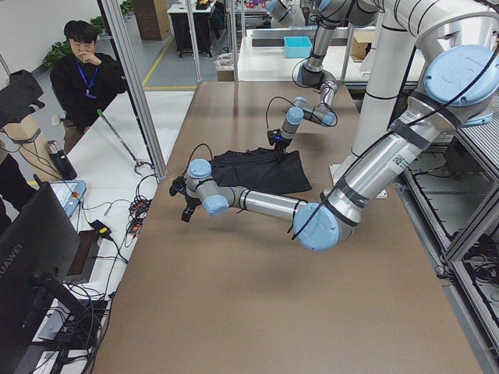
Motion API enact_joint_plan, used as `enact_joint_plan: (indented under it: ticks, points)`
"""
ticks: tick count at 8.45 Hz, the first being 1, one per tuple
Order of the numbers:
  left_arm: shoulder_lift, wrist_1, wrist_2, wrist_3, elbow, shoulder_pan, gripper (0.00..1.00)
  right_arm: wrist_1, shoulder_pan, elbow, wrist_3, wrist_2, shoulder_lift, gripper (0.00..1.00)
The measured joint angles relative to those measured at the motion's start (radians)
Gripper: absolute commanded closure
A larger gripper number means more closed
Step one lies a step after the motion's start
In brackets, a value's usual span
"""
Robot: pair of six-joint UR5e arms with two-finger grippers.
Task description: Fold clothes
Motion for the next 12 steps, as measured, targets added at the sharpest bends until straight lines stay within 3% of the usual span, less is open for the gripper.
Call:
enact_joint_plan:
  ticks: [4, 7, 10, 12]
  points:
    - [0.0, 0.0, 0.0, 0.0, 0.0, 0.001, 0.0, 0.001, 0.031, -0.001, -0.063, 0.002, -0.012, 0.25]
    - [0.0, 0.0, 0.0, 0.0, 0.0, 0.002, 0.0, 0.006, 0.044, 0.002, -0.077, 0.003, -0.035, 0.59]
    - [-0.003, 0.0, 0.001, 0.0, 0.001, 0.006, 0.0, 0.01, 0.12, 0.018, -0.196, 0.059, -0.083, 0.6]
    - [-0.004, 0.0, 0.001, 0.0, 0.0, 0.007, 0.0, 0.012, 0.142, 0.032, -0.218, 0.092, -0.1, 0.45]
